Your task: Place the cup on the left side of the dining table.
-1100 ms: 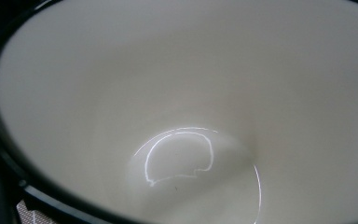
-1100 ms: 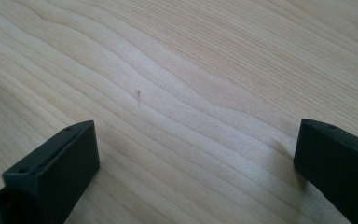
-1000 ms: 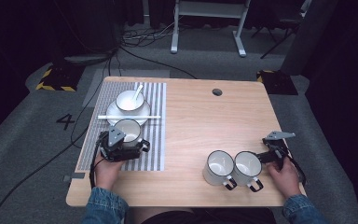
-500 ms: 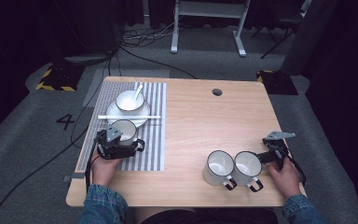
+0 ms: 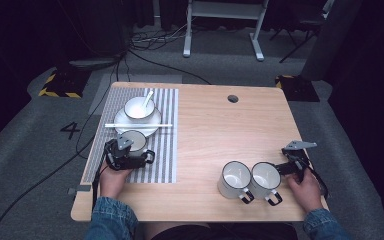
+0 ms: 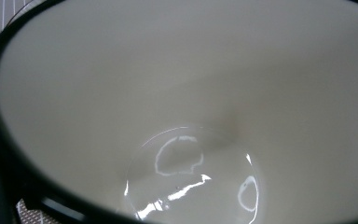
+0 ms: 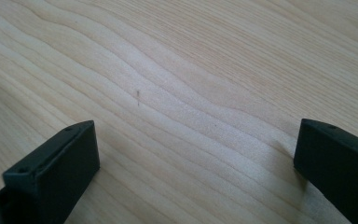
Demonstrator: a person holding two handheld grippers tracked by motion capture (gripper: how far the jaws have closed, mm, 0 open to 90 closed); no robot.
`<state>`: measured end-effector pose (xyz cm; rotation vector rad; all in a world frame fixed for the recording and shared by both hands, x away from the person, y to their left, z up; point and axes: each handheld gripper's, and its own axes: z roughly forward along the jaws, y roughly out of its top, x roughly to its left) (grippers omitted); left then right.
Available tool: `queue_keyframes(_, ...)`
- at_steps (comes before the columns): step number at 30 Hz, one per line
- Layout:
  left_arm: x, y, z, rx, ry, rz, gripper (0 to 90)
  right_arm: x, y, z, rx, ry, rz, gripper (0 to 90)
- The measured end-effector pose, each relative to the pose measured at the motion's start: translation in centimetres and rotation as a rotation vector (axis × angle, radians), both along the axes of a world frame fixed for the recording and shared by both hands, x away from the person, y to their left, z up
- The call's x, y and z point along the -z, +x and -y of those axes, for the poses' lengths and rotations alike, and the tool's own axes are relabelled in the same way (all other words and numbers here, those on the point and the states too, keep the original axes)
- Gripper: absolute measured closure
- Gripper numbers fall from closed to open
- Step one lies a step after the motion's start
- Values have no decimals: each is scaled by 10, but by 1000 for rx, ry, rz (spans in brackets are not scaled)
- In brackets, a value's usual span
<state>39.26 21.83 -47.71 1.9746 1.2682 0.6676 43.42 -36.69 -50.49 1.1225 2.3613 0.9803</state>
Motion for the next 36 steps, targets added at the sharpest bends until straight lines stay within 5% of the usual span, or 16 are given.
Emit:
queue_keyframes(4,2,-1,-3,-8,-23,14,28,0,0,0,0,0,0,2)
queue_keyframes(10,3,-7,-4,-1,3,-13,26,0,0,0,2,0,0,2)
queue_keyframes(13,3,-10,-7,-14,-24,-33,23,0,0,0,1,0,0,2)
queue_keyframes(36,1,-11,-7,-29,-63,-34,0,0,0,0,2,0,0,2)
